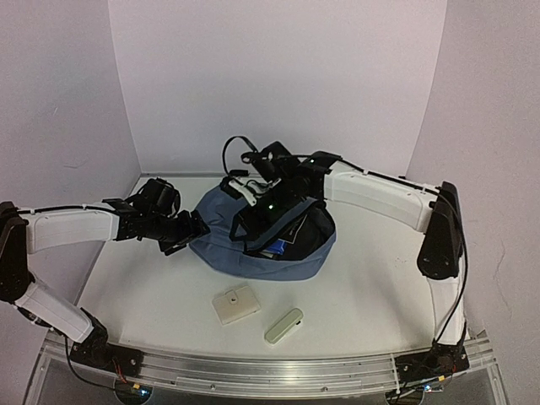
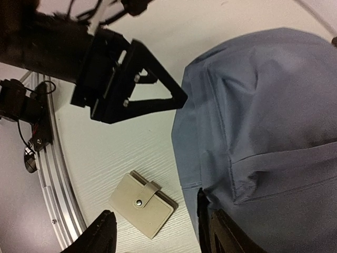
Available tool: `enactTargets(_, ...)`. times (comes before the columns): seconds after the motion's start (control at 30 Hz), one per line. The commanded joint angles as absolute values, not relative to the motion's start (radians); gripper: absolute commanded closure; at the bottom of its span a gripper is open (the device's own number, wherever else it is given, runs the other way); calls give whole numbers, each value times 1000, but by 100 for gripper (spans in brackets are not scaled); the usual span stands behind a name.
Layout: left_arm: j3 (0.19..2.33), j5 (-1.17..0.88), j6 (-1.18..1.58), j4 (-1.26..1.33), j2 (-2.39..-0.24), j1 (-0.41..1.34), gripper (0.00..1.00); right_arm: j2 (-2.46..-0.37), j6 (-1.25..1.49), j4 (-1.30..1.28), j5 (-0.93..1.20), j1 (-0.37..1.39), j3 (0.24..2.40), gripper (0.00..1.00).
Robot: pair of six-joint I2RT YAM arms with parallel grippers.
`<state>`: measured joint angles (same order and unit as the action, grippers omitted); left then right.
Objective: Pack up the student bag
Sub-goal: Zip the student bag at the center of the board.
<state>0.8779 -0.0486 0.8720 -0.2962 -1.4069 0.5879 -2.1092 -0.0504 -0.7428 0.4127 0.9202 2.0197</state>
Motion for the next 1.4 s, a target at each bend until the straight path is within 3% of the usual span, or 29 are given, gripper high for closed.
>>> enactTargets(0.0, 871, -39, 904, -271, -1367, 580, 14, -2154, -33, -756, 302, 919, 2059, 42)
enactTargets(0.2, 875, -46, 900, -259, -1384, 580, 13, -2214, -27, -756, 301, 920, 2080, 45)
enactTargets(0.47, 892, -44, 901, -247, -1421, 578, 13, -2261, -25, -755, 310, 920, 2078, 60)
enactTargets(0.63, 907, -52, 900, -224, -1465, 577, 13, -2266, -25, -755, 327, 920, 2070, 72)
enactTargets(0.83, 916, -68, 903, -184, -1510, 566, 18, -2263, -25, -755, 345, 920, 2068, 100)
enactTargets(0.93, 916, -80, 905, -155, -1532, 555, 22, -2238, -22, -755, 377, 919, 2053, 100)
enactTargets(1.03, 914, -85, 893, -106, -1552, 552, 29, -2209, -20, -756, 403, 920, 2037, 100)
enactTargets(1.37, 921, -90, 902, -80, -1625, 505, 79, -2130, -48, -756, 409, 920, 1933, 100)
